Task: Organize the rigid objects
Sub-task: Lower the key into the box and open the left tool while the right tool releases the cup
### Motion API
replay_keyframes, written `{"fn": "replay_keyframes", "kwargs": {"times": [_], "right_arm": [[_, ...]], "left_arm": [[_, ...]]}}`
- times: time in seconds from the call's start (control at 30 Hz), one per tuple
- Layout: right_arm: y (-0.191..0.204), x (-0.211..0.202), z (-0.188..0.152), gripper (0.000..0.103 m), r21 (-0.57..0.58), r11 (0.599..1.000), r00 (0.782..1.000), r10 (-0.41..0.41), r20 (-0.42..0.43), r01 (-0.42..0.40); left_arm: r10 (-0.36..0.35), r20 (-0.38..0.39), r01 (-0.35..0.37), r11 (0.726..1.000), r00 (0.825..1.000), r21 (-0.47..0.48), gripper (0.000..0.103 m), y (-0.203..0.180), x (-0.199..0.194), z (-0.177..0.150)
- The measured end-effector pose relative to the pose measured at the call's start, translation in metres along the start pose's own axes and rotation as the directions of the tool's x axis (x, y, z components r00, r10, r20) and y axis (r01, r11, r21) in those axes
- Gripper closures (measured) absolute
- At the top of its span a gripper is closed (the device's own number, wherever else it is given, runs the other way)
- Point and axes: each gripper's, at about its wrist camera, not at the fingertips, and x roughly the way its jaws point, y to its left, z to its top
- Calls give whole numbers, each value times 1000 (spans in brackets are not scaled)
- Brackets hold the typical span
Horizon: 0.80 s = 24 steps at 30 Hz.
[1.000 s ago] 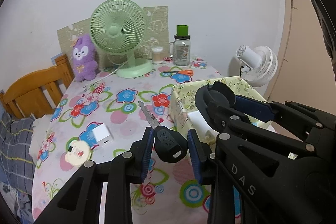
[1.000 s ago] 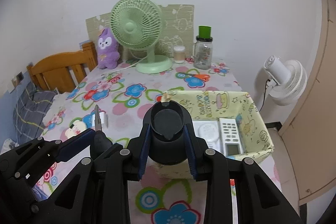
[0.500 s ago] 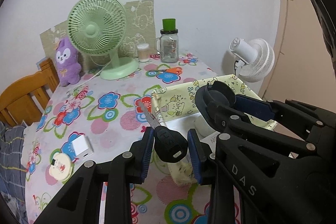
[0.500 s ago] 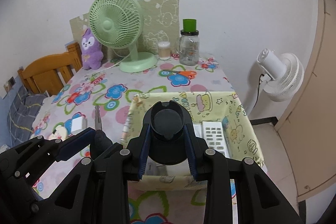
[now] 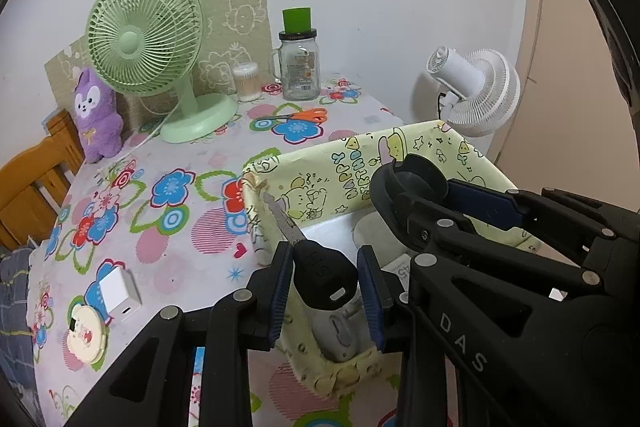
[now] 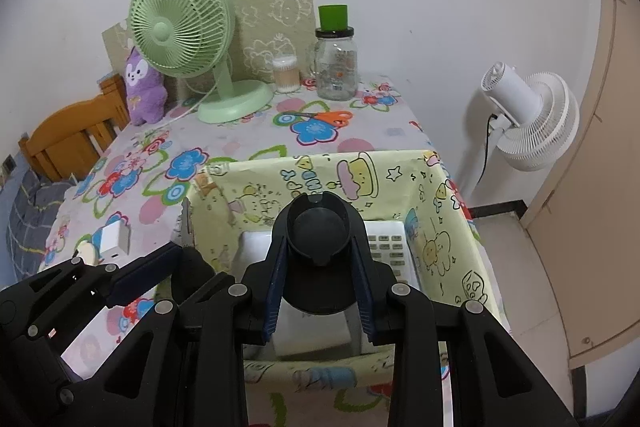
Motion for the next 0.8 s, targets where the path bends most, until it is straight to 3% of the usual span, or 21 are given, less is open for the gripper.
{"fn": "replay_keyframes", "kwargs": {"times": [0.37, 0.63, 0.8], "right_arm": [[-10, 29, 8, 68, 28, 999, 999, 23, -42, -22], [-19, 41, 13, 68, 56, 998, 998, 29, -54, -26], [-24, 44, 13, 68, 72, 997, 998, 27, -63, -22]], "left_arm": [[12, -53, -12, 1000, 999, 12, 69, -4, 28, 12], [38, -59, -36, 999, 998, 29, 62, -5, 39, 19], [16, -61, -13, 999, 998, 44, 43, -9, 42, 20]]}}
